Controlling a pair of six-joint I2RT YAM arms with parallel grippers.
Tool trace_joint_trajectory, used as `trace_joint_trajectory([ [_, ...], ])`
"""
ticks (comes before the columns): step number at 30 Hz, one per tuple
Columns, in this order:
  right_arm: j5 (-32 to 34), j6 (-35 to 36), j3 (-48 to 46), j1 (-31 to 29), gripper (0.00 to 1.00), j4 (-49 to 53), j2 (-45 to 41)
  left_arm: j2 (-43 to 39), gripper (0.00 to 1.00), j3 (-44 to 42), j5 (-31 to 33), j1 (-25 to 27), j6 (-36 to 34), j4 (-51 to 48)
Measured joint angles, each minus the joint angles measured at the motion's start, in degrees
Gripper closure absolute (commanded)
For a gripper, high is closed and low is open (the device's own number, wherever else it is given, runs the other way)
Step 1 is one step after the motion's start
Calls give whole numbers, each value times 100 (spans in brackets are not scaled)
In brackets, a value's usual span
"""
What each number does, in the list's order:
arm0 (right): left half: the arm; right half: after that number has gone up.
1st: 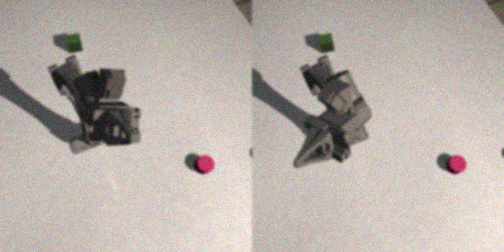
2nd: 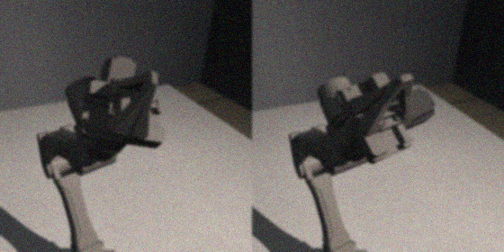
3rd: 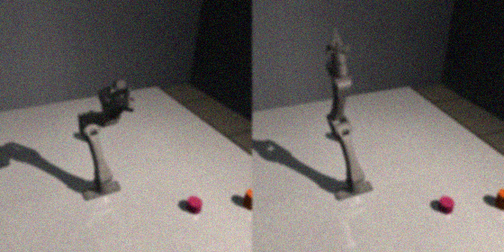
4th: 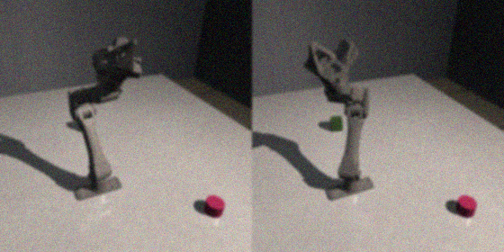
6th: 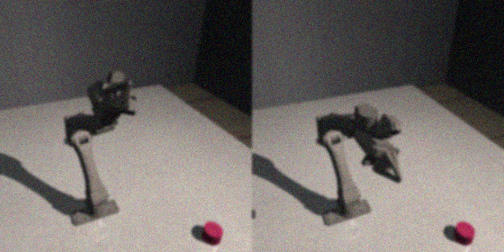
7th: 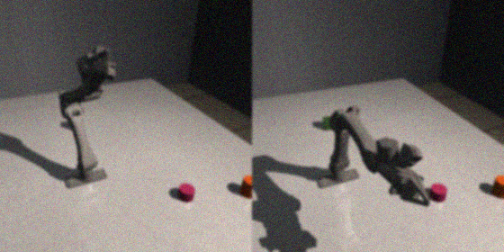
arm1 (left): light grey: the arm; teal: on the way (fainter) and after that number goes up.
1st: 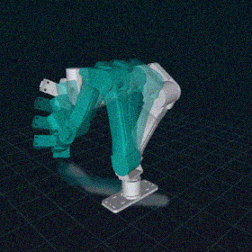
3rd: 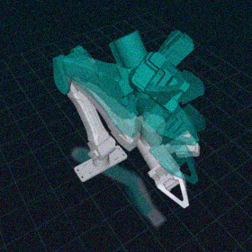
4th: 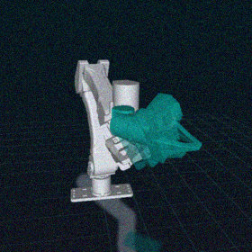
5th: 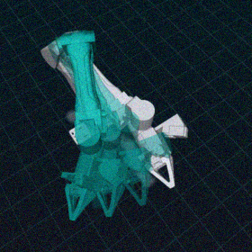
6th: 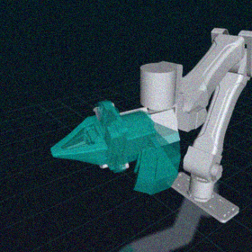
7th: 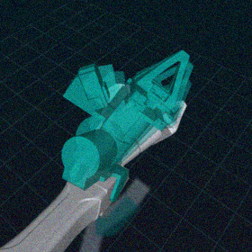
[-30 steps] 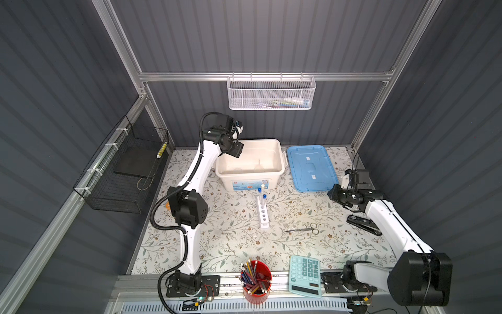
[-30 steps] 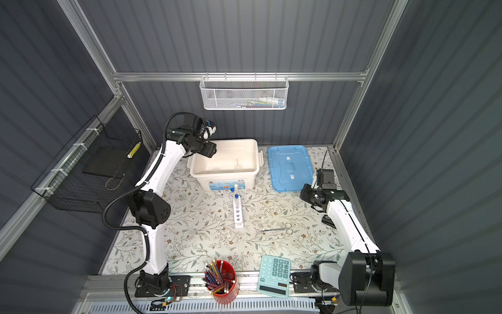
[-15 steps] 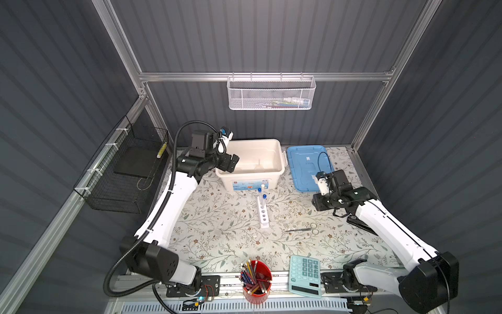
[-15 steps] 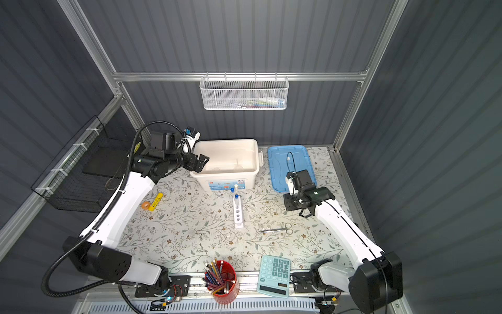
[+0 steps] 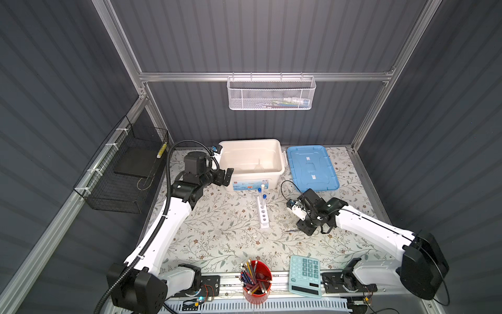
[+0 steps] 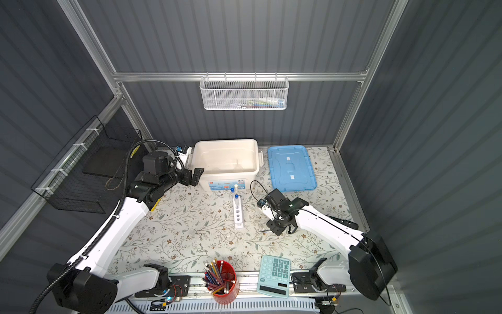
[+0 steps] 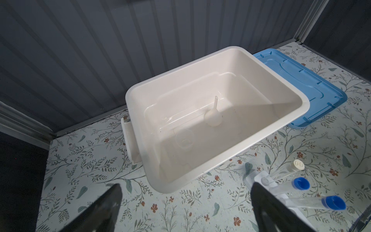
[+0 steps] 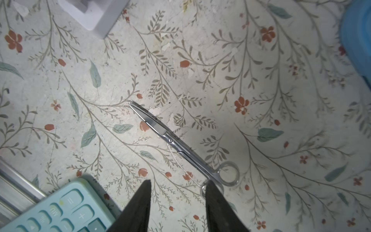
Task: Organize the chemistry lab equipment
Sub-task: 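Lift the left gripper out of the bin while the right reaches toward the scissors, then lower the right gripper onto the silver scissors and close on them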
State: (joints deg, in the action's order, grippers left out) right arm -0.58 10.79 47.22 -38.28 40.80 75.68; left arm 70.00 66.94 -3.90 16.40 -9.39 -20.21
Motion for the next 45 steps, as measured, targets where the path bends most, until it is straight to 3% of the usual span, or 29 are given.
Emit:
trace_joint_trajectory([
  [8, -247, 39, -149, -118, 59, -457, 627, -2, 0, -9, 0, -2, 61, 254],
  [18, -79, 282, -146, -142, 64, -778, 1228, -52, 0, -37, 4, -37, 61, 313],
  [29, 37, 428, -125, -146, 80, -922, 1309, -90, 0, -48, -13, -37, 63, 310],
  [45, 103, 468, -68, 79, 91, -1233, 1320, -87, 1, -46, -433, -37, 247, 229],
])
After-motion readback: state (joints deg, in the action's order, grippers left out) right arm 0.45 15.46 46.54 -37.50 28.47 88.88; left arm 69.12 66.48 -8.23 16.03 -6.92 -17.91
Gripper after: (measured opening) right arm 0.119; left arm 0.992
